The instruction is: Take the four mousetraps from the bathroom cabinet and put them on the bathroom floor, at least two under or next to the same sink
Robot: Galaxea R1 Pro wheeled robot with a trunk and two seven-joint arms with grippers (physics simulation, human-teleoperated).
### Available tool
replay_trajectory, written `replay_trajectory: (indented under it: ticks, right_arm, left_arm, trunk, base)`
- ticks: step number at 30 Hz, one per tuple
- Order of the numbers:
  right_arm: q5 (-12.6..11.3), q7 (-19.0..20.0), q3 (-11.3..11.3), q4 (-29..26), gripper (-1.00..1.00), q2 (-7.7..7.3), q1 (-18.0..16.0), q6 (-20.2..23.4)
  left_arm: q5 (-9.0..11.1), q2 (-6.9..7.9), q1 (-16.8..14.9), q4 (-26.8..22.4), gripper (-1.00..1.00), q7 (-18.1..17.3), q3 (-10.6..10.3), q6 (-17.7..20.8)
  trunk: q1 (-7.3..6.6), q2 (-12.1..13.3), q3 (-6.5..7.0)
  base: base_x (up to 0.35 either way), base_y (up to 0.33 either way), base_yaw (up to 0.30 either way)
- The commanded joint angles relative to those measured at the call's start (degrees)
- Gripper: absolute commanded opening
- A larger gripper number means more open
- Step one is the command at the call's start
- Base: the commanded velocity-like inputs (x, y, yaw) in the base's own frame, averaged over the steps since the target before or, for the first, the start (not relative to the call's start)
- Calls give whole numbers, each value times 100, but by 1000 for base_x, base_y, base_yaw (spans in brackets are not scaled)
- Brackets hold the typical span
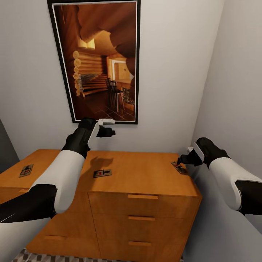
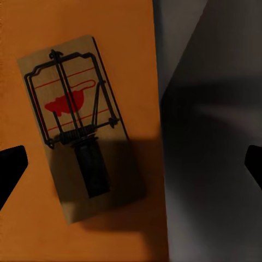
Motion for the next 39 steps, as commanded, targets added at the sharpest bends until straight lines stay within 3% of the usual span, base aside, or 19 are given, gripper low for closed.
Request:
replay_trajectory:
  ticks: [1,16,31,39]
  right_arm:
    - [27,34,-15,-6,100,0,-3,21]
    - [-2,36,-18,139,100,-8,-3,-195]
    - [39,36,-19,639,100,-25,-3,-726]
    - [38,43,-11,689,100,-14,-3,-760]
  left_arm:
    - [-11,-2,-4,-5,100,4,6,24]
    - [-11,1,-4,-5,100,4,6,24]
    - [-11,-2,-4,-5,100,4,6,23]
    - [-11,-5,-4,-5,100,4,6,24]
  trunk:
    - [0,-4,-7]
    - [0,-4,-7]
    - [0,-4,-7]
    - [0,-4,-7]
  base:
    - [0,0,0]
    - [0,0,0]
    - [0,0,0]
    - [0,0,0]
